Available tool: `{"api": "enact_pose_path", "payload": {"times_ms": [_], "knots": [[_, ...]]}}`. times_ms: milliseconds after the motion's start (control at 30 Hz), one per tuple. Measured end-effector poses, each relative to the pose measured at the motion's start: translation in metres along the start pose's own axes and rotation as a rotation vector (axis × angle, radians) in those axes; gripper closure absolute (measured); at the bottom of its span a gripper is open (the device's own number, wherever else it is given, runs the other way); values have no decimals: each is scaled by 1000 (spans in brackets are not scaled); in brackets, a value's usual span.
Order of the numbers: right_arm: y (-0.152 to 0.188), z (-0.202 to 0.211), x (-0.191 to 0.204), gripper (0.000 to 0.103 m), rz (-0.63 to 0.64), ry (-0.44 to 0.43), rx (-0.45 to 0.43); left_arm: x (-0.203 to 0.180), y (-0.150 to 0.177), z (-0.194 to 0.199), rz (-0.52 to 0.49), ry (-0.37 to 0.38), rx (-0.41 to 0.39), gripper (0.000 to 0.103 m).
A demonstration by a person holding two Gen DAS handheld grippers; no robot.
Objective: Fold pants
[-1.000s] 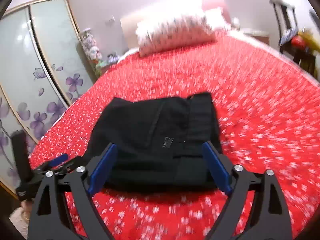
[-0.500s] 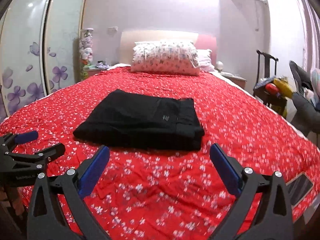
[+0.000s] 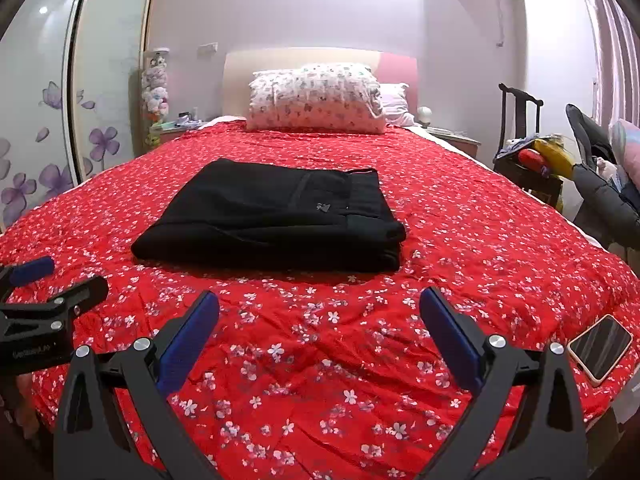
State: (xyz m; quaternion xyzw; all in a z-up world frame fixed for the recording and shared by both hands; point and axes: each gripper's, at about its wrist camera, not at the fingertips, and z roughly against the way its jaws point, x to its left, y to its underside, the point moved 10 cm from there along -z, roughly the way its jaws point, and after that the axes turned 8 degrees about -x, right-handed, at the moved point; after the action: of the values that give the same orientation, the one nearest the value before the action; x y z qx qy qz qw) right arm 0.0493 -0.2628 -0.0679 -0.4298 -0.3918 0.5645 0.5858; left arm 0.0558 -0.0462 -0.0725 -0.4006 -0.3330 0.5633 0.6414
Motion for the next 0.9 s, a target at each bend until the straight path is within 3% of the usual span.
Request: {"api": "enact_pose_path", "payload": {"times_ms": [900], "knots": [[3,-3,0,1,20,17,1,-7,2,-3,-21,-1,2,2]]}}
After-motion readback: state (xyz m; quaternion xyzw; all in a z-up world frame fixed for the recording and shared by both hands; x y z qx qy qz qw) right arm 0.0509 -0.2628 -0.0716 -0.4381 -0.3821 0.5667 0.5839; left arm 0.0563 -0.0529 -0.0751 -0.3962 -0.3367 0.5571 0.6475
